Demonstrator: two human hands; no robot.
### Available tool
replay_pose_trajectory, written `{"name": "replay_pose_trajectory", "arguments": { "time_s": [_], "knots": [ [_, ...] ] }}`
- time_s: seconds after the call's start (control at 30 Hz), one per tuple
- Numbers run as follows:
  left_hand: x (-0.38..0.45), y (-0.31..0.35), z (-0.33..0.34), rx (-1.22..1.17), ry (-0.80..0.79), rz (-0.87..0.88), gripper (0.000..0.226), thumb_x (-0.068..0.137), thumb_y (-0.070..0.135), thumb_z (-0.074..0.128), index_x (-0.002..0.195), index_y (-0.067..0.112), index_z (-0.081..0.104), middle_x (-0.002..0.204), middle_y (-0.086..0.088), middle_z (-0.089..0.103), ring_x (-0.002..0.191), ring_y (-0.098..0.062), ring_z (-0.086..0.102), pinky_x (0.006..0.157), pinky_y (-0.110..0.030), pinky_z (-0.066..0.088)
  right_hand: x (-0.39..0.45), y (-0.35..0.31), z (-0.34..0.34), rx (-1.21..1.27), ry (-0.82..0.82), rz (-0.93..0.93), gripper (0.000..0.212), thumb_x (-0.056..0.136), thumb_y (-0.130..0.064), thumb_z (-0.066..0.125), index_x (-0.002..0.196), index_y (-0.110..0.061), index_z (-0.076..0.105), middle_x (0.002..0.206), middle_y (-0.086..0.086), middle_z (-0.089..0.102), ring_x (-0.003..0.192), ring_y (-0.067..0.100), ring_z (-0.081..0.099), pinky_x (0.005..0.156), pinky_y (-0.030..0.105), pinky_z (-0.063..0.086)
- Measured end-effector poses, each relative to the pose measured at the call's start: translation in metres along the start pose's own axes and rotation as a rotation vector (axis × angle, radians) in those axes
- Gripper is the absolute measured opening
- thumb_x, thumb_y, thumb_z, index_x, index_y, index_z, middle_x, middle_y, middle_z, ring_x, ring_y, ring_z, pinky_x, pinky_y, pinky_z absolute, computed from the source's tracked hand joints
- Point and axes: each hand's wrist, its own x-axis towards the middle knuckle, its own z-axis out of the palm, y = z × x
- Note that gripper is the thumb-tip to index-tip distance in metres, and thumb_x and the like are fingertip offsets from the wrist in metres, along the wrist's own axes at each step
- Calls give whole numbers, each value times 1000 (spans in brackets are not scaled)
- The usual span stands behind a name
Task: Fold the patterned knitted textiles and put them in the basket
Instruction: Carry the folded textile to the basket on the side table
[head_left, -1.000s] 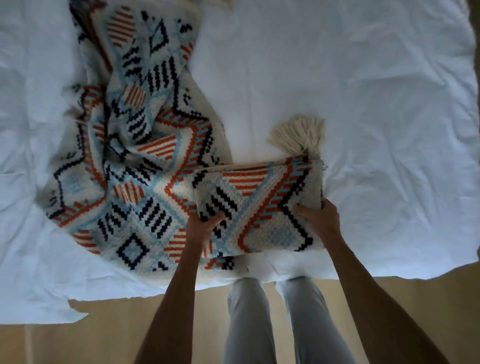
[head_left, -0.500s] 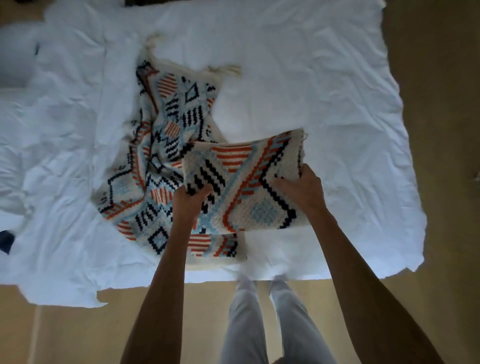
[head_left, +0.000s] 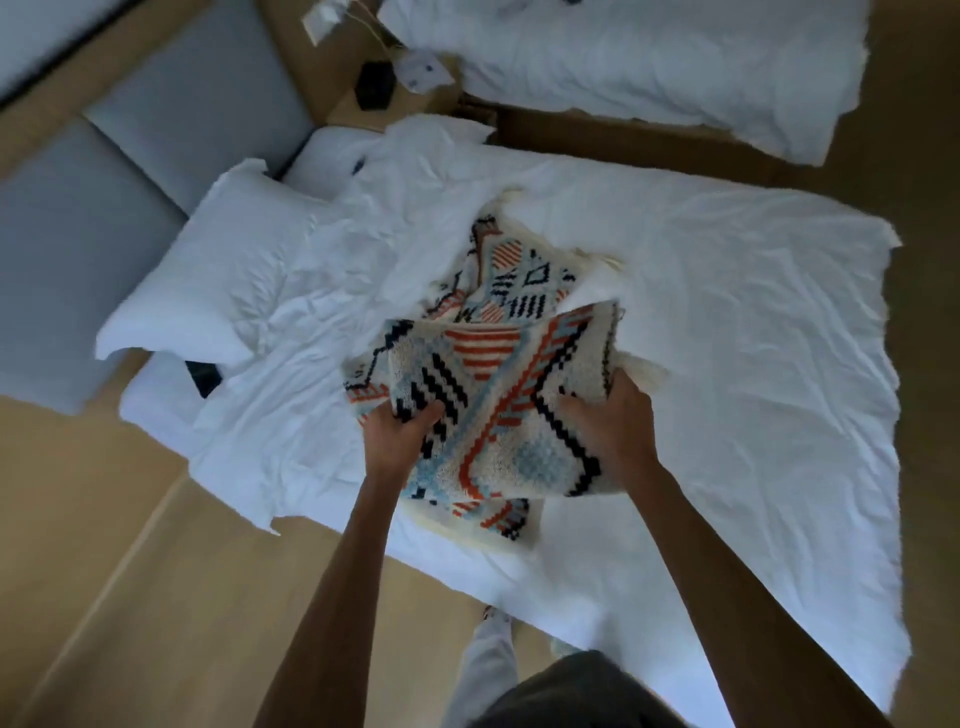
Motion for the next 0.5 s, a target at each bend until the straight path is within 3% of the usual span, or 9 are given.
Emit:
{"name": "replay_pose_trajectory", "arguments": {
  "time_s": [0.13,0.3,0.4,0.5],
  "knots": [
    [-34,-21,-46,-51,178,-91,31,67,43,75,77,14,70,74,-3,73,73,-23,72,64,-45,61,-16,-32,28,-26,-155,-128,62,64,-50,76,116,-21,59,110,-2,68,100,23,66,87,43,56],
    [-88,-54,-100,-154,421,-182,15,74,33,80,81,23,70,77,5,73,69,-13,71,61,-34,61,-45,-70,75,-103,-321,-271,49,63,-50,78,99,-19,64,94,-4,70,86,19,67,78,37,58],
    [-122,-77,-126,-177,541,-237,21,77,30,80,89,15,74,75,6,73,66,-12,71,50,-24,55,-72,-87,103,-150,-420,-364,38,69,-43,80,92,-19,61,86,-6,66,80,18,64,67,26,47],
    [-165,-105,-157,-231,671,-307,19,78,26,80,87,10,74,76,0,74,67,-18,73,50,-29,58,-113,-99,138,-205,-539,-456,37,69,-40,80,96,-21,64,87,-6,68,78,17,66,67,26,52]
  ]
}}
